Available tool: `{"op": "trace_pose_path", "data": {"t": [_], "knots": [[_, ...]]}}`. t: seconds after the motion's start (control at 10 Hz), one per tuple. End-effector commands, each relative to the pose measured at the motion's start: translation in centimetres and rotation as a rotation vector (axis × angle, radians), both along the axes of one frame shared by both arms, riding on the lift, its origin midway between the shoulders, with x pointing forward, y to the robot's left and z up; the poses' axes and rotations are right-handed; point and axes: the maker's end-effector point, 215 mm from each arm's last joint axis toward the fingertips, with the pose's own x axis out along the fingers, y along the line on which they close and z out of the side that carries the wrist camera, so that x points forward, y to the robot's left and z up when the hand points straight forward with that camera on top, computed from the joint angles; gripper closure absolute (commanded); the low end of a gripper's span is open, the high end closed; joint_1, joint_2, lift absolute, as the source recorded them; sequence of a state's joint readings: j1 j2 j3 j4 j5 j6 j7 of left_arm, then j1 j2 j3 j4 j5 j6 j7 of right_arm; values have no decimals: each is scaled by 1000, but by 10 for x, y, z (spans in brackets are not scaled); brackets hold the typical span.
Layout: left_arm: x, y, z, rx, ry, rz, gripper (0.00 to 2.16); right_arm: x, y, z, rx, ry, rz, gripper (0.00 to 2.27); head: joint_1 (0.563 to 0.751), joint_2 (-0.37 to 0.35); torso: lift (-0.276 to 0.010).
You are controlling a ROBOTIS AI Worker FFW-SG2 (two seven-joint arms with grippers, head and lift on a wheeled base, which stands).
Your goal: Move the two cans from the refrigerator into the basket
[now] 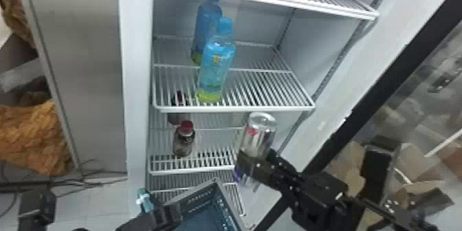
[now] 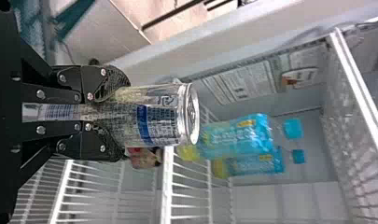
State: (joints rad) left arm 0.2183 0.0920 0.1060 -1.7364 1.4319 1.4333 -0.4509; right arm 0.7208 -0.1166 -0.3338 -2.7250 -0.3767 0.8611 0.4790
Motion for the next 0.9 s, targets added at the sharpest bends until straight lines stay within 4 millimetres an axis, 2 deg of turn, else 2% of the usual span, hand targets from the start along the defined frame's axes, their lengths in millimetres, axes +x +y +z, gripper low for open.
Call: {"op": "trace_pose_path", "data": {"t": [0.0,0.3,0.7,0.8], "knots": [[0,0,0,1,0,0,1197,-18,11,-11,13,64,29,1276,695,-350,-35],[4,1,1,4,-8,4,1197,-56,33,-34,39,196,97,1276,695,-346,-35],[8,1,4,7,-20,6,1197,-90,45,-63,49,349,138,1274,695,-336,-35],[9,2,5,9,-23,6,1197,-95,49,-68,63,374,150,1151,695,-335,-35]]}}
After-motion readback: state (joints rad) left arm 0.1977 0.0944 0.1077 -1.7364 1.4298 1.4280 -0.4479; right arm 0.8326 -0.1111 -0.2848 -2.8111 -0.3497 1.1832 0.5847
